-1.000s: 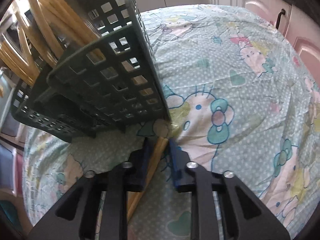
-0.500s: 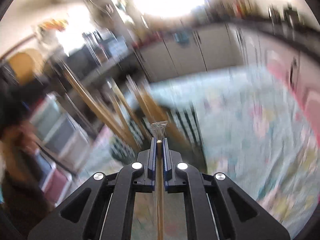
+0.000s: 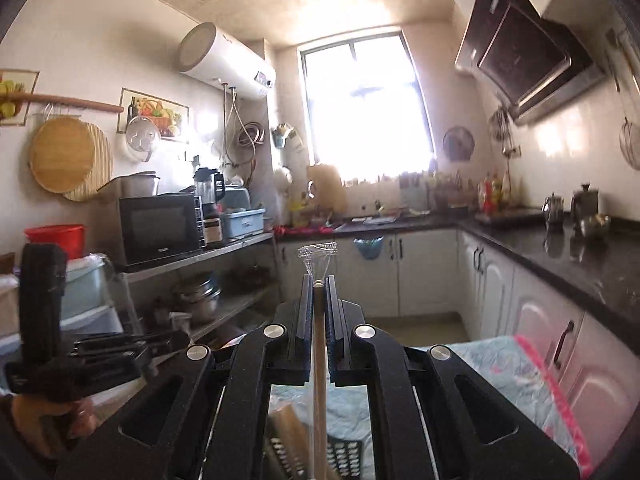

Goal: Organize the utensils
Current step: 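Lift both held chopsticks upright over the green basket, then lower the chopsticks into the basket and open both tools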

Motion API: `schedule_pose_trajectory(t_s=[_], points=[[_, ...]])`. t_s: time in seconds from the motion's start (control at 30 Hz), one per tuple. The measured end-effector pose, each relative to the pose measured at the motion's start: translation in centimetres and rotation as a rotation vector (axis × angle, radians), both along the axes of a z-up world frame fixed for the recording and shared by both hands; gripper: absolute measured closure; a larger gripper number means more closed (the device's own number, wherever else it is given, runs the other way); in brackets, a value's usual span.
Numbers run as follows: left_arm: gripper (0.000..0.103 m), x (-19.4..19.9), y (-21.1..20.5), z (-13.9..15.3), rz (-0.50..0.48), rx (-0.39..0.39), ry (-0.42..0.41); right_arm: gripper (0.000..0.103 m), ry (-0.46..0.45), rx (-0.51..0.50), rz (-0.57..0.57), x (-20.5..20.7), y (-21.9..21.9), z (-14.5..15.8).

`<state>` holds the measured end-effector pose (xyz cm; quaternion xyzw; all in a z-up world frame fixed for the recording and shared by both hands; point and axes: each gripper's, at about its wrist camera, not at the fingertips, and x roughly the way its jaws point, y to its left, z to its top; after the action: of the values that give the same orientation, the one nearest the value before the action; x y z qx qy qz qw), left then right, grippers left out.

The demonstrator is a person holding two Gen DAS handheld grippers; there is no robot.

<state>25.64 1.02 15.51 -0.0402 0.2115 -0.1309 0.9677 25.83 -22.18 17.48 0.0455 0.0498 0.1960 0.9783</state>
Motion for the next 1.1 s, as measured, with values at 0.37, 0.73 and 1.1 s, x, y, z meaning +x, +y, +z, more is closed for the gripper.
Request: schedule_pose_trajectory(t_s=[0.37, 0.73, 1.1], points=[[0.100, 0.0, -1.0, -3.0, -0.024, 0.009, 0.040, 0.097, 0.005, -0.065, -0.042, 0.8, 2.5, -4.6], [0.100, 0.1, -0.9, -5.1, -0.015, -0.008, 0.084, 0.097, 0.124, -0.084, -0.072, 2.3, 2.9, -8.0], [0.064, -0.8, -0.1, -5.0, 0.008, -0.016, 0.114, 0.076, 0.250, -0.047, -0.068, 2.0, 2.2, -8.7]])
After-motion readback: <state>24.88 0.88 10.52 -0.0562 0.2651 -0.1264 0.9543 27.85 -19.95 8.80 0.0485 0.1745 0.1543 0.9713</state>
